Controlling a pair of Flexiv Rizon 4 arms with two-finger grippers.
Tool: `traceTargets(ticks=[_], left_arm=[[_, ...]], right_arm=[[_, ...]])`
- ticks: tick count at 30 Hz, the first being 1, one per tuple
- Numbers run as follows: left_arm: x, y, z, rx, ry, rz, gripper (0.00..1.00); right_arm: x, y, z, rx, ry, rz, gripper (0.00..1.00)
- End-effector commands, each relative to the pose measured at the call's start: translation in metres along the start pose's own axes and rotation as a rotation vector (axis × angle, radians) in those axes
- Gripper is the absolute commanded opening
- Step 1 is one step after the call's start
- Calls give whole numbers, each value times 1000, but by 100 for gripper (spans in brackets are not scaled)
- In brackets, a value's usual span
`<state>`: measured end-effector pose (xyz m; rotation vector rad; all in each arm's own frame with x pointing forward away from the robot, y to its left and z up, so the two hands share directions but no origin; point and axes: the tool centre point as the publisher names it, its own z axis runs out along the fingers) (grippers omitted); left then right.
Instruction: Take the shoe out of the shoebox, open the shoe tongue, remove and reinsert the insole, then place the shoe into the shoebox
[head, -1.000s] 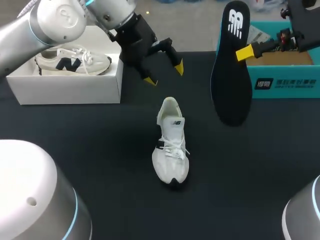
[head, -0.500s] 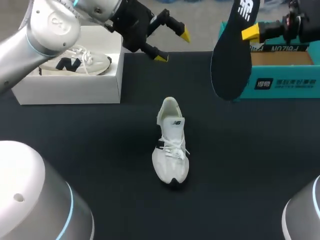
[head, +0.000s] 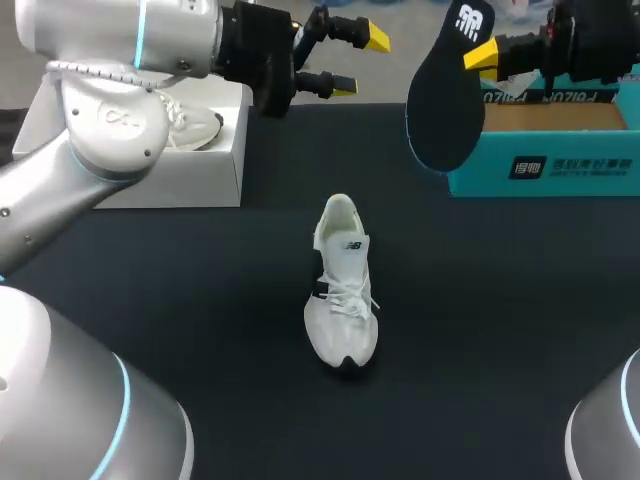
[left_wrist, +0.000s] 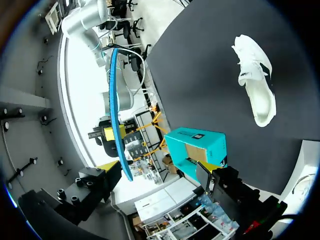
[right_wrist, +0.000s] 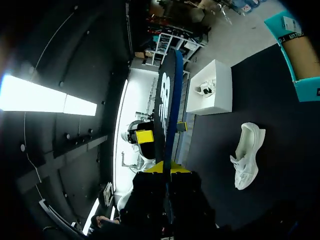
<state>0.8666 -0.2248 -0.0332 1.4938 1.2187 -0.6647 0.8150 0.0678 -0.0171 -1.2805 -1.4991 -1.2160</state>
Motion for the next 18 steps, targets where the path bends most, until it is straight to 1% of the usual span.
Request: traceTargets(ticks=[1,3,5,7,8,11,15,16,17,18], left_arm=[[-2,-13,-8,-85,-177,-13,100],[-4,-15,-8,-55,-226,-38,100],[-7,-17,-7,-24,-257,-59,100],[-10,-19,-6,-29,-241,-68,100],[-12,-21,-5,-19,-247,-62,100],[-19,-25,-6,-21,-277,-50,100],[-25,-30,-1,-9,-300,-33,97],[-26,-31,1,-8,-302,-31,92],[-27,-31,3,-8,-306,-30,81],[-28,-32,5,-8,-317,-26,78]], right_arm=[[-2,19,11,132,17,17,0],[-2,23,15,163,2,13,0],[-3,27,18,171,3,12,0],[-3,30,21,188,3,11,0],[-3,32,23,198,-3,5,0],[-3,36,29,226,-2,6,0],[-5,39,40,275,-9,11,0],[-5,40,43,283,-7,19,0],[-6,41,46,285,-7,21,0],[-7,41,48,286,-8,21,0]])
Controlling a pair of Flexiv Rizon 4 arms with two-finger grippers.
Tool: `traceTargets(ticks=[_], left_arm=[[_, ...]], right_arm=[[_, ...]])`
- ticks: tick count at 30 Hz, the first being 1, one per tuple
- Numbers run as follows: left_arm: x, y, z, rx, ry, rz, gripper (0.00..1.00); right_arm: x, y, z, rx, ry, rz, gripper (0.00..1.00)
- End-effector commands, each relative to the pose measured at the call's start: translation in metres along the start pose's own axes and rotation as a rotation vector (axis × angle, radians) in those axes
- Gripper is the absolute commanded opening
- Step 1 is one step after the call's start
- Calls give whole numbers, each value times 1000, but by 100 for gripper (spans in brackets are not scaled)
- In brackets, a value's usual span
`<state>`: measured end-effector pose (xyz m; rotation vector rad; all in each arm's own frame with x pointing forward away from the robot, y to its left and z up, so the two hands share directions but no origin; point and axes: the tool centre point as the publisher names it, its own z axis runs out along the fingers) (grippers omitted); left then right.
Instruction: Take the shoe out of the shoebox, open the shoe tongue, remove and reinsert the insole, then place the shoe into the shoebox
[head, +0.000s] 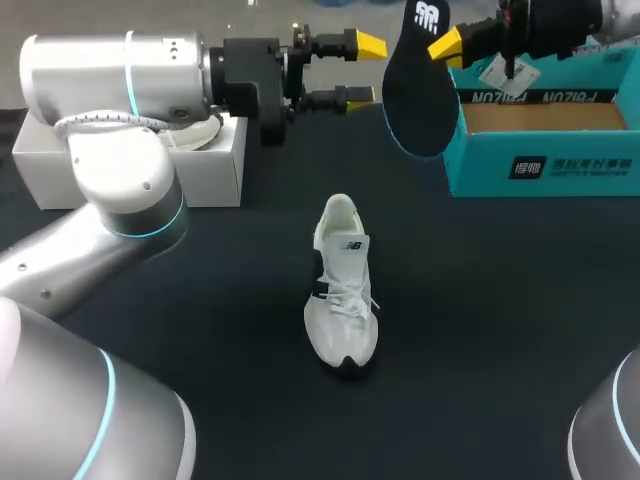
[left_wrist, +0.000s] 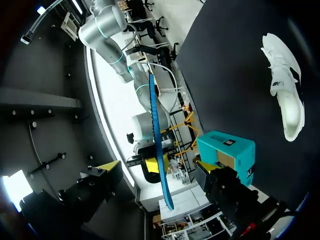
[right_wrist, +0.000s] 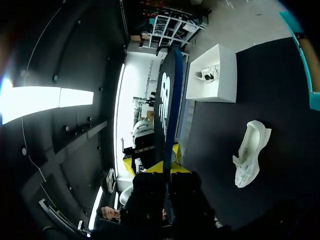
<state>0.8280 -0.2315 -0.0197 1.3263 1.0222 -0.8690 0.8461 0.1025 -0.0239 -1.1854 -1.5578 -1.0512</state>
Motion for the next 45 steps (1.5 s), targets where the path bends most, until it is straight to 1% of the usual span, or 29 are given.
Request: traceTargets(ticks=[1,3,5,6,9,11,12,13,14,15,16,17,21,24,25,26,29,34,39,41,45], left_arm=[[2,-1,12,-5,-29,8,73],[3,-2,15,-10,-36,9,67],[3,-3,18,-10,-41,10,54],[3,-3,19,-8,-45,9,50],[4,-5,21,-8,-46,8,42],[5,-5,21,-8,-45,8,35],[6,-6,21,-9,-45,7,34],[7,-6,21,-10,-44,5,29],[7,-6,21,-12,-44,3,29],[8,-6,22,-14,-45,1,21],[9,-6,22,-15,-44,0,8],[10,-6,22,-20,-43,-2,0],[13,-7,24,-29,-45,-9,0],[15,-6,23,-45,-52,-10,0],[15,-6,22,-52,-59,-15,0],[15,-5,21,-54,-66,-18,0],[15,-4,15,-66,-75,-24,0],[13,-1,5,-74,-81,-44,0],[9,0,-1,-73,-69,-66,0],[8,0,-3,-68,-68,-78,0],[9,0,-9,-54,-81,-112,0]], right_arm=[[-3,14,13,120,-4,6,0],[-4,16,16,110,-4,15,0],[-7,19,18,96,-1,29,0],[-8,19,18,96,-2,30,0],[-8,21,20,95,-6,34,0],[-7,23,20,98,-9,33,0],[-6,23,20,100,-9,32,0],[-6,23,20,104,-11,30,0],[-6,23,20,105,-12,28,0],[-6,23,20,106,-13,27,0],[-6,24,20,105,-13,27,0],[-5,24,20,104,-14,26,0],[-5,24,20,92,-11,24,0],[-1,22,19,60,10,20,1],[0,22,19,48,15,20,23],[2,21,17,34,25,13,100],[10,16,12,-10,46,-5,100],[15,1,-1,-64,55,-19,100],[18,-15,-10,-86,51,-24,100],[18,-21,-13,-105,40,-32,100],[15,-35,-20,-189,-19,-73,100]])
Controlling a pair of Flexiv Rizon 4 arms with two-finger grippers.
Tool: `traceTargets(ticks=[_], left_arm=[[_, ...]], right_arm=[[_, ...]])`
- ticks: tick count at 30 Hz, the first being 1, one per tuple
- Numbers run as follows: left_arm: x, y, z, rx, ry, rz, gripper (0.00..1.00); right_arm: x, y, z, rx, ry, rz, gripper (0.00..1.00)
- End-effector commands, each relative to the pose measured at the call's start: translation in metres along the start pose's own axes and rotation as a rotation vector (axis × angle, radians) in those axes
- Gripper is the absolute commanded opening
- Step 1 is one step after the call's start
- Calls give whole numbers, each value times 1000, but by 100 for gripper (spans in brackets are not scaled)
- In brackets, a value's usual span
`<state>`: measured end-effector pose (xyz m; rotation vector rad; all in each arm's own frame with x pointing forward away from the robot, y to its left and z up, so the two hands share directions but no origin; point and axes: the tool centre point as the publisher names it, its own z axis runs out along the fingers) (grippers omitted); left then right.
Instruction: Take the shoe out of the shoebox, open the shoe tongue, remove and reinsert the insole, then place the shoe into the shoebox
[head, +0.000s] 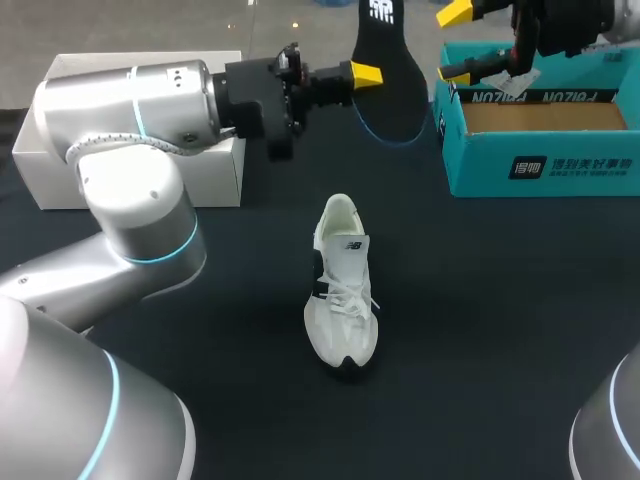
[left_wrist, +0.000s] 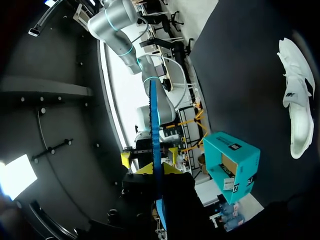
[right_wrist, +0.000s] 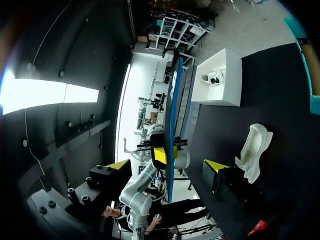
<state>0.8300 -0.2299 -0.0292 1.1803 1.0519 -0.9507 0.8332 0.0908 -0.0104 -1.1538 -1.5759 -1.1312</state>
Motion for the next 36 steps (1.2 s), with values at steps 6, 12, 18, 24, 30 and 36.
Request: traceTargets(ticks=[6,12,18,24,30,36], left_arm=[[-5,2,-15,16,-36,-62,0],[-9,2,-17,24,-63,-81,0],[-12,2,-17,98,-8,-113,0],[-12,0,-14,169,57,-93,0],[-12,0,-14,169,57,-93,0],[-12,0,-14,169,57,-93,0]], right_arm=[[-3,-47,-15,-270,-56,-34,100],[-12,-58,-19,-306,-43,-10,100],[-20,-63,-19,-344,-58,-4,100],[-20,-63,-19,-344,-58,-4,100],[-20,-63,-19,-344,-58,-4,100],[-20,-63,-19,-344,-58,-4,100]])
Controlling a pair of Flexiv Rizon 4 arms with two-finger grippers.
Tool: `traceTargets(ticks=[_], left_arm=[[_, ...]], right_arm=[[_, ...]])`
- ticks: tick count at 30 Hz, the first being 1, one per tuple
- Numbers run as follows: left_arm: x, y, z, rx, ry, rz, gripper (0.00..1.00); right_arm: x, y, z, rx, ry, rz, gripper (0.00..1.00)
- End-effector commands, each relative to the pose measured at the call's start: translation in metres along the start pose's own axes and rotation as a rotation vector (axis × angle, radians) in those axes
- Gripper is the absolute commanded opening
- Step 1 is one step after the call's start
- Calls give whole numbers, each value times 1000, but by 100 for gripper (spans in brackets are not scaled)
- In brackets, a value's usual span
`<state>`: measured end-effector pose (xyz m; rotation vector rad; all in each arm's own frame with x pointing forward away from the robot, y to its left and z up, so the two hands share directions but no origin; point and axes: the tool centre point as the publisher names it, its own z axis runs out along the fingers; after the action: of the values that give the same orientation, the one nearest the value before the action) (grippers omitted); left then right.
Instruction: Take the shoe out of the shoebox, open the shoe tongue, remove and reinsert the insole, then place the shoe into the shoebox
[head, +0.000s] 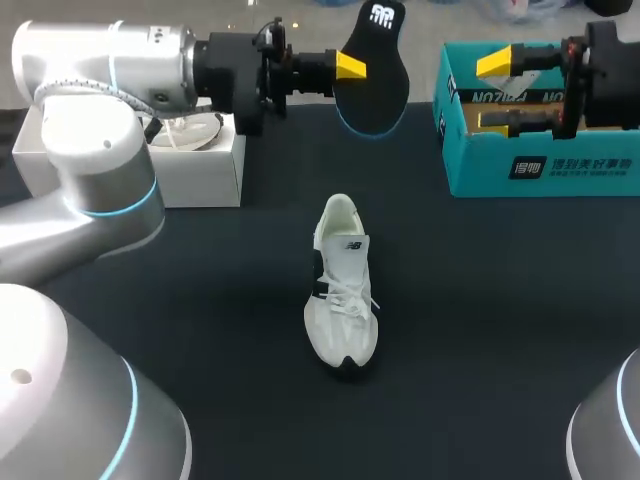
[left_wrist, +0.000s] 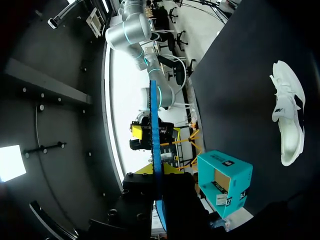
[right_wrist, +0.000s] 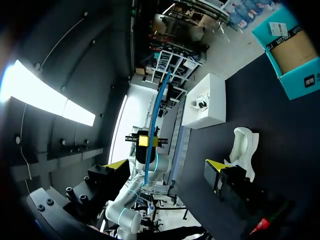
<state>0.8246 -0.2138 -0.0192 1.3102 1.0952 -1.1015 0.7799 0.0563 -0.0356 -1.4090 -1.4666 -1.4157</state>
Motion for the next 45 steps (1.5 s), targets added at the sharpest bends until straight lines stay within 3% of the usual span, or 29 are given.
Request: traceTargets(ticks=[1,3,6,7,8,21,22,24,26,27,28,29,31,32,45], left_arm=[[-1,1,2,2,2,0,0],[-8,8,0,-81,-111,-279,0],[-18,10,0,-132,-161,-634,0],[-20,10,1,-115,-224,-833,0],[-26,7,1,-56,-277,-888,0],[-31,6,1,-57,-251,-890,0],[-30,6,0,-62,-259,-976,0],[-36,5,-1,-155,-326,-1216,0],[-42,2,-4,-216,-279,-1404,0],[-45,-1,-6,-237,-227,-1601,0],[-49,-4,-8,-189,-175,-1593,0],[-54,-1,-10,-223,-248,-1630,0],[-56,-6,-16,-172,-113,-1856,0],[-54,-7,-20,-171,-65,-1882,0],[-54,-7,-20,-171,-65,-1882,0]], right_arm=[[0,-2,1,-8,-2,2,100],[0,-2,1,-8,-2,2,100],[0,-2,1,-8,-2,2,100],[0,-2,1,-8,-2,2,100],[0,-2,1,-8,-2,2,100],[0,-2,1,-8,-2,2,100],[0,-2,1,-8,-2,2,100],[0,-2,1,-8,-2,2,100],[0,-2,1,-8,-2,2,100],[0,-2,1,-8,-2,2,100],[0,-2,1,-8,-2,2,100],[0,-2,1,-8,-2,2,100],[0,-2,1,-8,-2,2,100],[0,-2,1,-8,-2,2,100],[0,-2,1,-8,-2,2,100]])
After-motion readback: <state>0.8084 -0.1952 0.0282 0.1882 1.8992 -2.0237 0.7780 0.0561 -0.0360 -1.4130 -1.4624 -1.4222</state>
